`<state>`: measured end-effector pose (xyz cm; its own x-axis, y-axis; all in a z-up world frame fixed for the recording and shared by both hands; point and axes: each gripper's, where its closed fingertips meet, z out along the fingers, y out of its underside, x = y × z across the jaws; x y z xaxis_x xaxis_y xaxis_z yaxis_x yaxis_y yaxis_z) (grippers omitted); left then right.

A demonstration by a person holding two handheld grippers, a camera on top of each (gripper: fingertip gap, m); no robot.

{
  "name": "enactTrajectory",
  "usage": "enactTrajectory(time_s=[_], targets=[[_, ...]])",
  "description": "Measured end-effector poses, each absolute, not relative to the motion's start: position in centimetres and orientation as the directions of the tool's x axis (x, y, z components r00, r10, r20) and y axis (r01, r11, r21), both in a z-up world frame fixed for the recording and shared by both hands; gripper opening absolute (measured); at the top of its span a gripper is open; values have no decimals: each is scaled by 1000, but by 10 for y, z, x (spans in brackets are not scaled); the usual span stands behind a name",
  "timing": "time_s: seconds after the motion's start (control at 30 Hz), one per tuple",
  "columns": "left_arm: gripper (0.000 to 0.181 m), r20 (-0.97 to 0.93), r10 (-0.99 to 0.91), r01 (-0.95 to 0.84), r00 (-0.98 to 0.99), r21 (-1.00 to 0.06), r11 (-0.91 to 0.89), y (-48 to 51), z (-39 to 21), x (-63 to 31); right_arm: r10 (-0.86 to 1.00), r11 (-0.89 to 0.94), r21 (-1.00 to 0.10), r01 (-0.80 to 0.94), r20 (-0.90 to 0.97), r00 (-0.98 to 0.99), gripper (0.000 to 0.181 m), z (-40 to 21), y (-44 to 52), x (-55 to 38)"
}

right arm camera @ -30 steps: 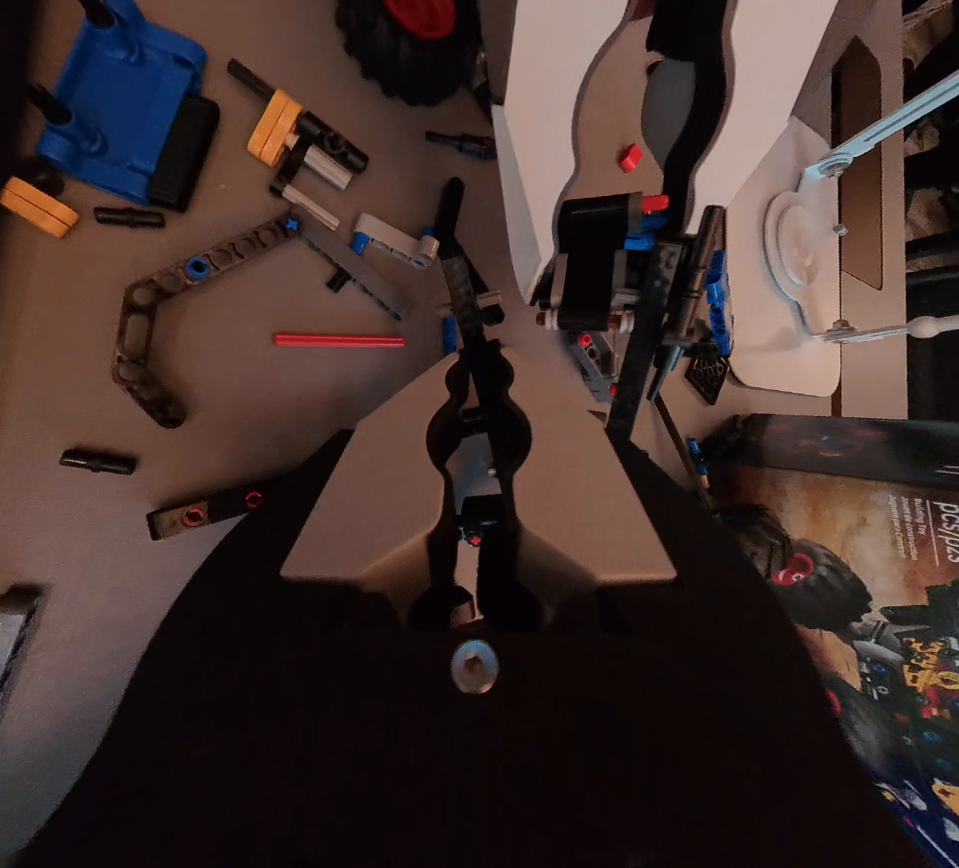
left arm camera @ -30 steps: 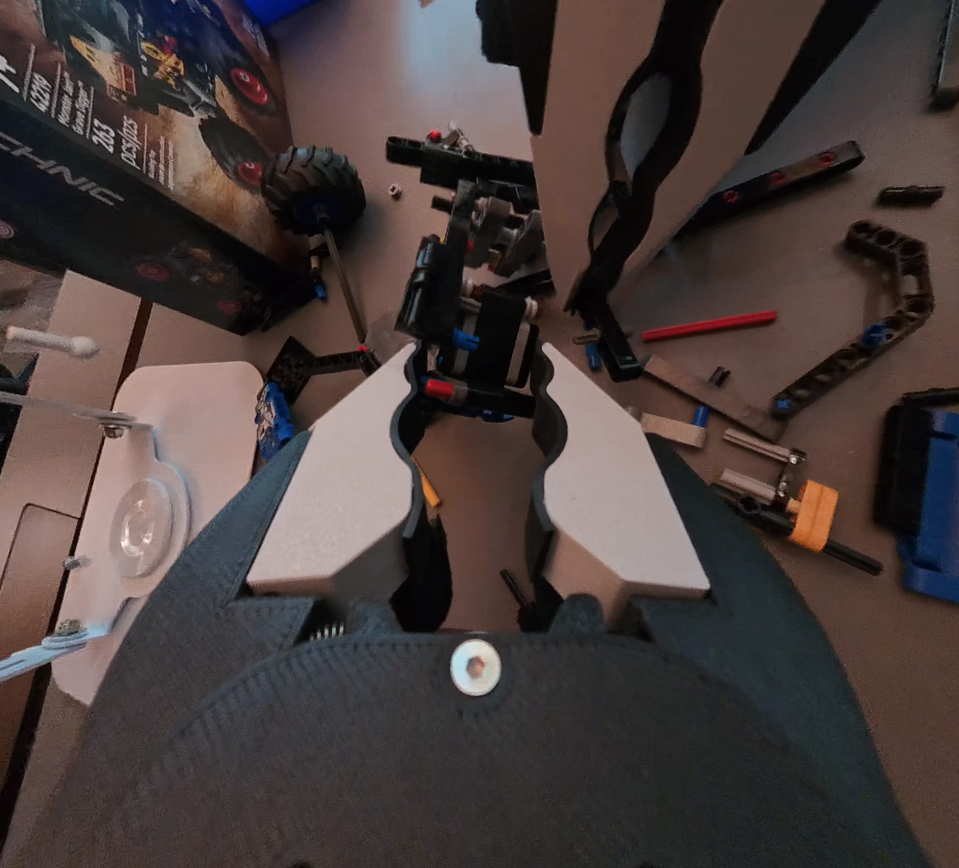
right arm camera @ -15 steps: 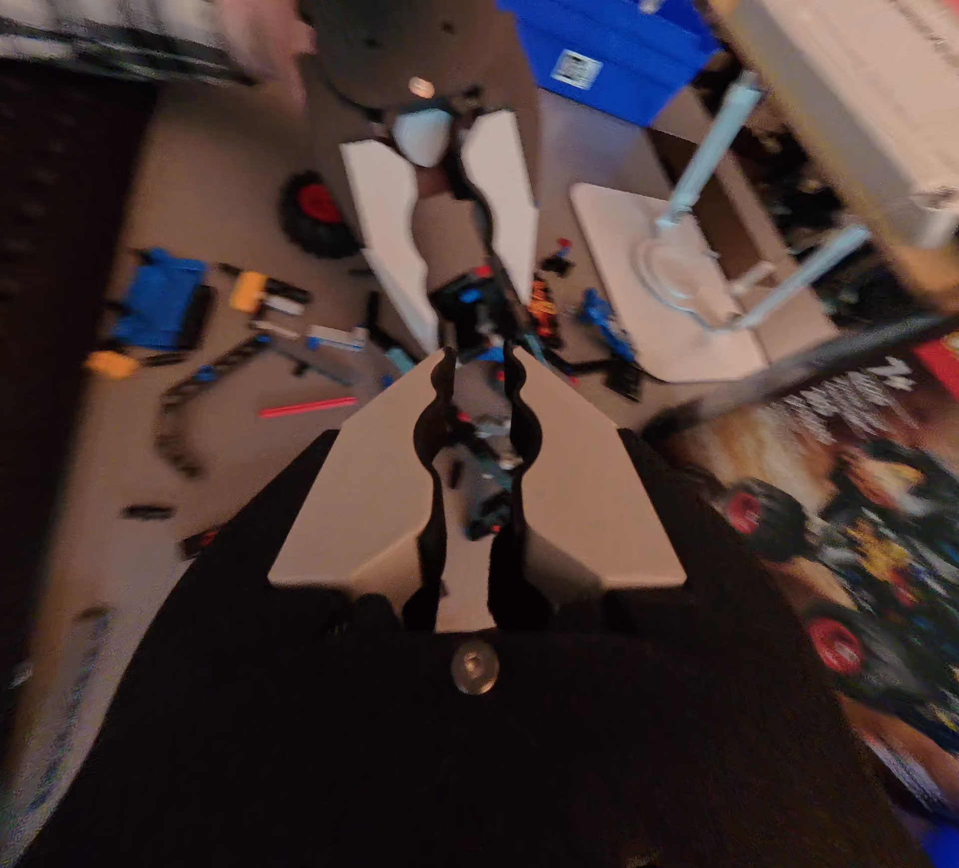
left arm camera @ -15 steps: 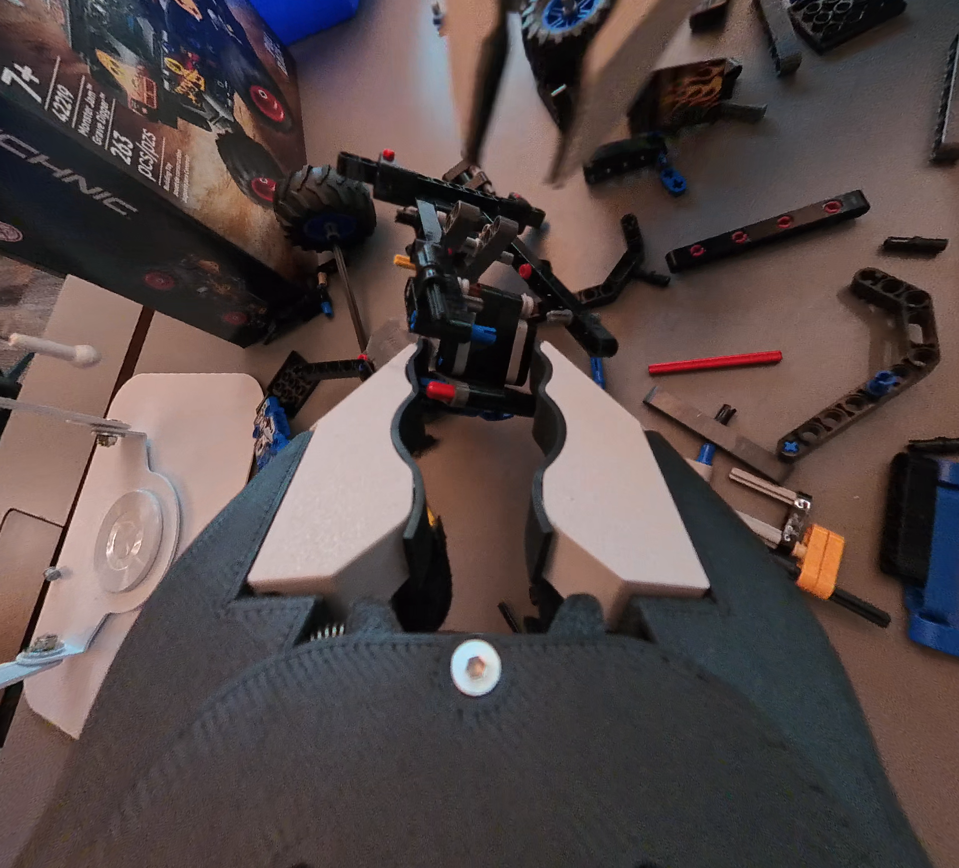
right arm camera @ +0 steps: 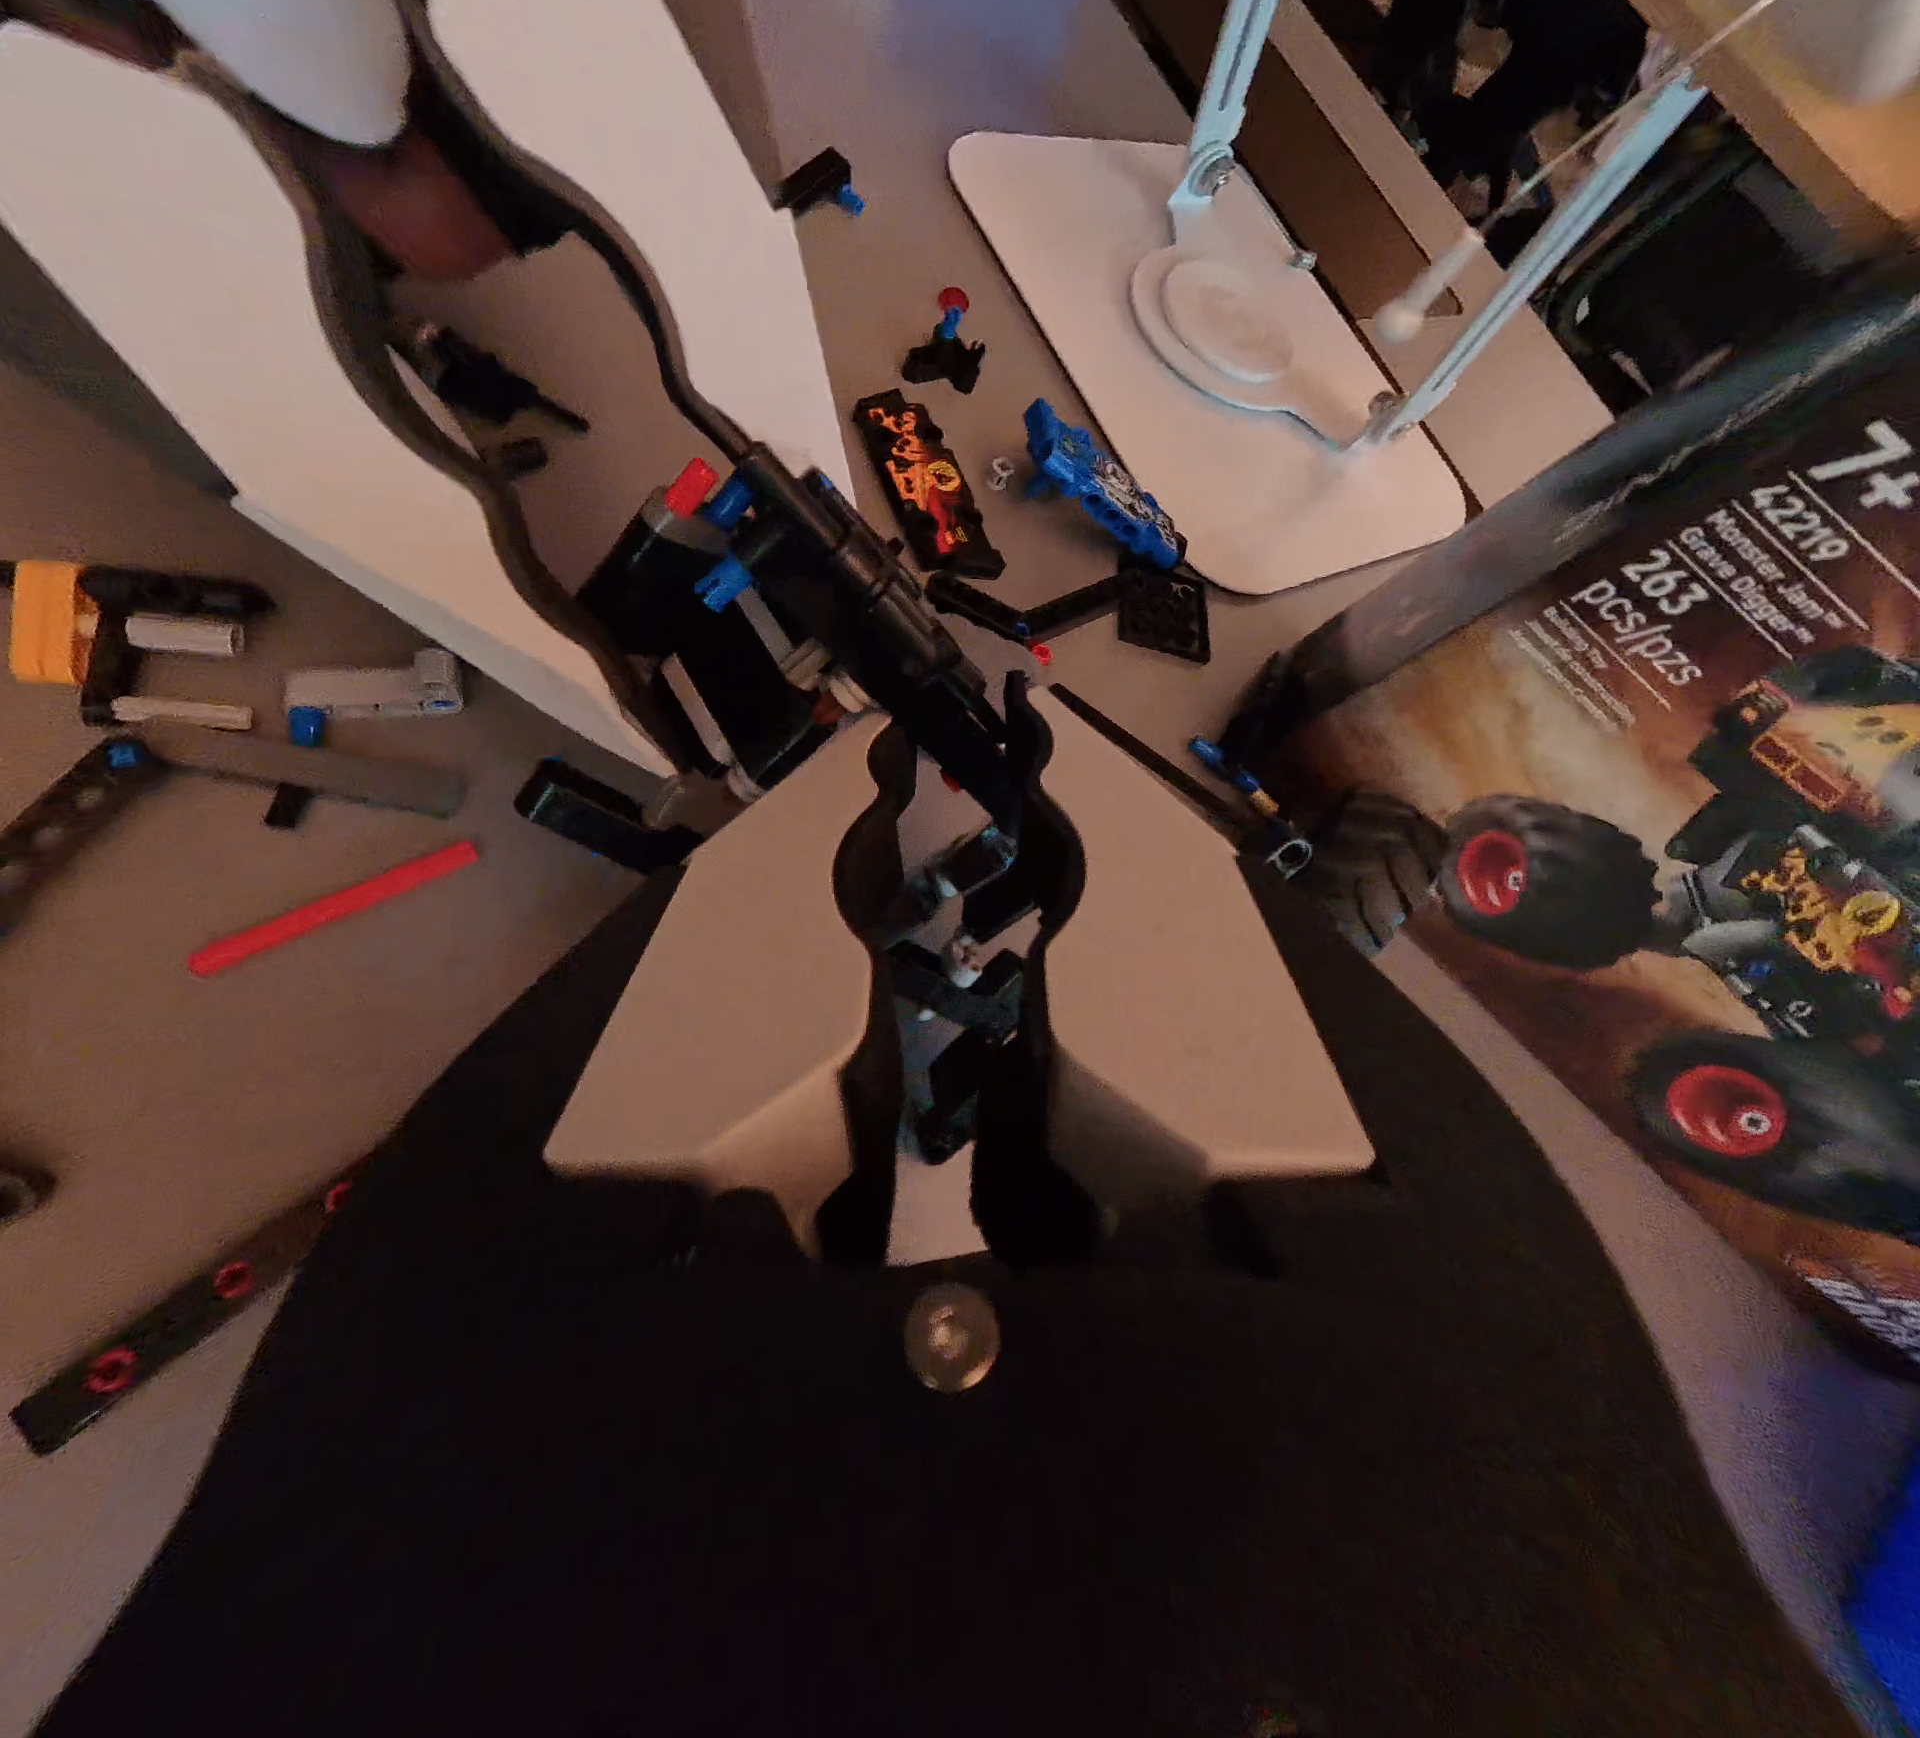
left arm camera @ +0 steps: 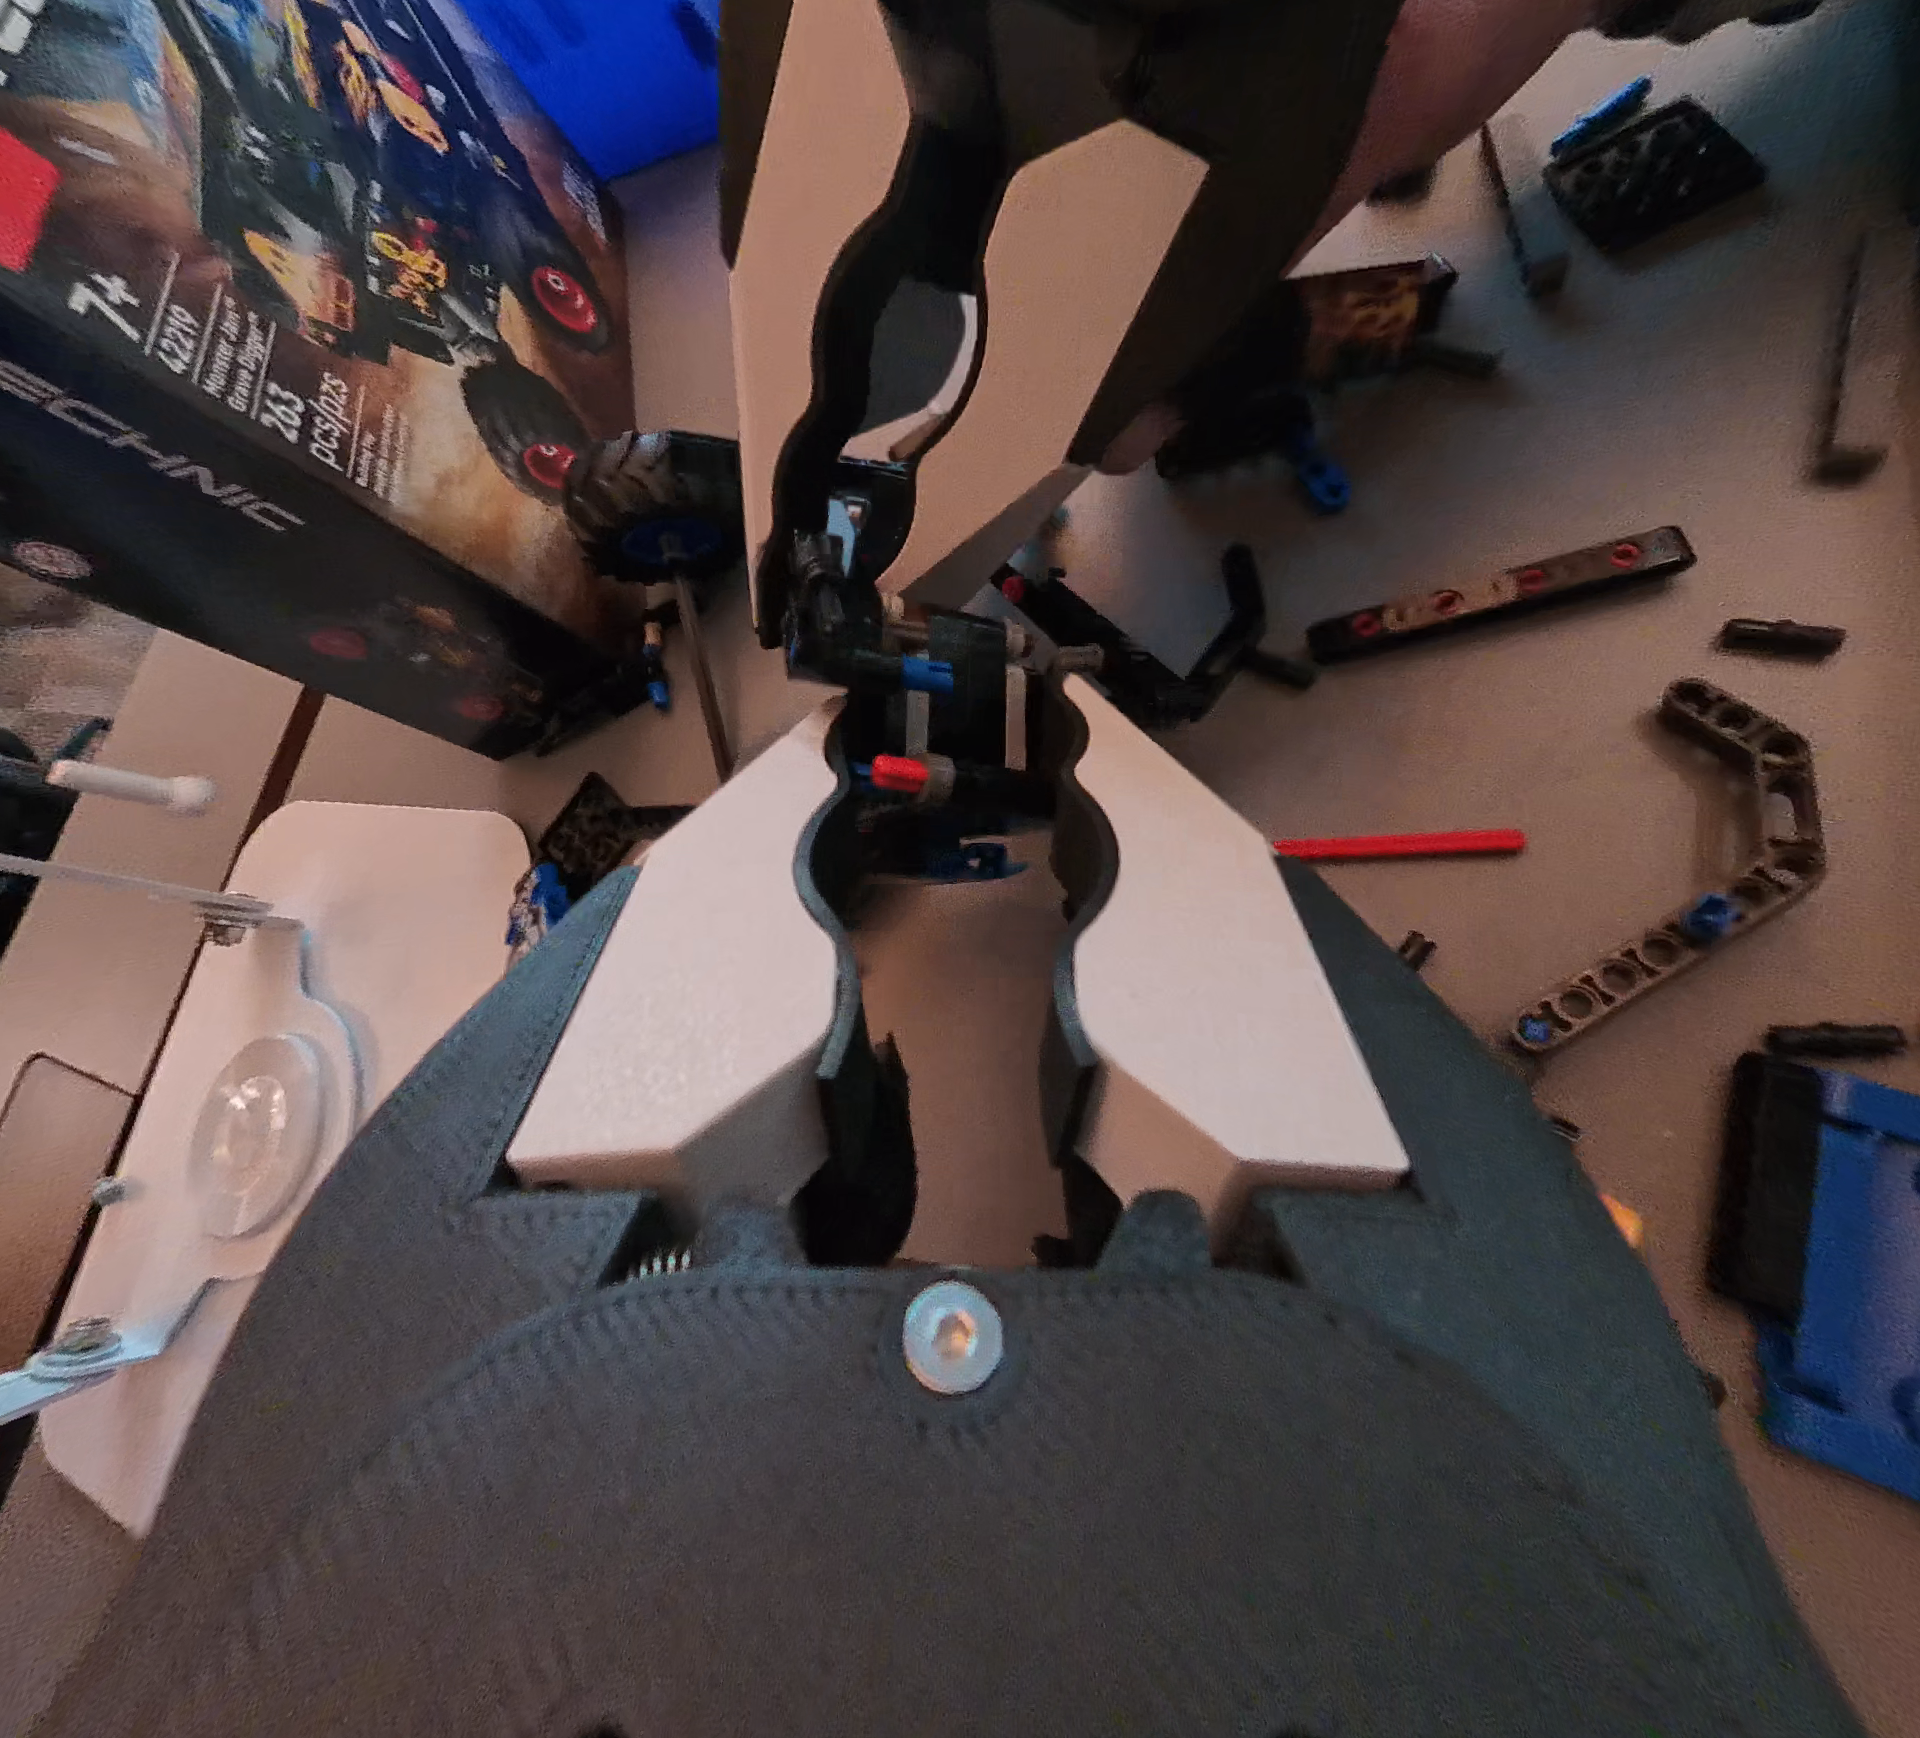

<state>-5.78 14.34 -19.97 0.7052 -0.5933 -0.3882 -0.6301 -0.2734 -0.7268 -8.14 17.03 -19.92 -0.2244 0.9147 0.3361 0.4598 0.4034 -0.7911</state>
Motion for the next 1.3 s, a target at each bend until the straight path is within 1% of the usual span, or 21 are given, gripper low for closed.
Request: enactTrajectory(time_s=[0.07, 0.13, 0.2, 0.27, 0.3, 0.33, 0.4, 0.47, 0.6, 0.67, 0.77, 0.8, 0.87, 0.93, 1.0, 1.07, 1.1, 1.17, 1.2, 1.27, 1.3], targets=[[30, -446, -595, -689, 669, -672, -272, 141, -203, -59, 925, 380, -790, 481, 315, -214, 16, -202, 169, -82], [30, -404, -576, -630, 711, -729, -267, 143, -199, -58, 923, 384, -797, 466, 327, -202, 15, -197, 170, -82], [28, -327, -605, -608, 726, -717, -341, 143, -215, -59, 822, 560, -670, 487, 522, -227, 14, -204, 172, -83], [25, -209, -623, -535, 754, -745, -398, 141, -225, -55, 689, 711, -549, 440, 667, -282, 14, -205, 162, -83], [25, -241, -627, -568, 741, -724, -392, 139, -225, -55, 660, 735, -518, 437, 696, -284, 14, -204, 160, -84], [25, -297, -623, -613, 723, -692, -381, 139, -225, -56, 682, 716, -538, 445, 675, -282, 14, -205, 160, -85], [26, -329, -621, -630, 711, -690, -355, 141, -225, -53, 774, 628, -624, 465, 567, -284, 15, -209, 162, -82], [25, -373, -610, -655, 699, -676, -338, 143, -221, -53, 837, 544, -685, 484, 485, -254, 16, -208, 165, -82], [27, -349, -613, -627, 708, -710, -320, 144, -217, -50, 935, 351, -788, 507, 266, -235, 15, -211, 168, -81], [28, -285, -626, -571, 726, -758, -316, 144, -212, -48, 956, 277, -821, 500, 182, -231, 15, -209, 167, -80], [29, -301, -599, -549, 742, -786, -285, 147, -201, -48, 976, 179, -856, 486, 90, -200, 14, -202, 168, -80], [29, -310, -588, -552, 747, -783, -288, 147, -199, -48, 980, 131, -865, 485, 40, -194, 14, -201, 167, -80], [29, -399, -557, -623, 729, -724, -297, 148, -204, -51, 983, 85, -860, 504, -9, -181, 15, -204, 167, -81], [29, -441, -539, -654, 718, -693, -304, 150, -208, -52, 988, 100, -844, 528, 21, -154, 15, -208, 170, -81], [29, -510, -520, -705, 686, -643, -299, 153, -210, -52, 991, 69, -842, 534, -1, -130, 15, -210, 172, -80], [29, -508, -513, -697, 692, -654, -292, 155, -208, -52, 993, 66, -844, 532, 5, -115, 15, -208, 175, -79], [29, -482, -517, -675, 707, -678, -291, 156, -206, -53, 993, 82, -851, 519, 27, -113, 15, -206, 176, -79], [30, -310, -548, -528, 776, -795, -297, 155, -193, -52, 981, 181, -867, 465, 126, -148, 15, -194, 175, -80], [35, -235, -553, -466, 800, -823, -325, 154, -190, -57, 971, 234, -867, 439, 184, -154, 14, -189, 174, -80], [36, -231, -587, -481, 776, -819, -314, 149, -193, -60, 908, 418, -795, 440, 383, -170, 14, -188, 172, -80], [36, -247, -603, -504, 759, -808, -305, 146, -198, -60, 885, 462, -765, 449, 429, -181, 15, -190, 171, -80]])
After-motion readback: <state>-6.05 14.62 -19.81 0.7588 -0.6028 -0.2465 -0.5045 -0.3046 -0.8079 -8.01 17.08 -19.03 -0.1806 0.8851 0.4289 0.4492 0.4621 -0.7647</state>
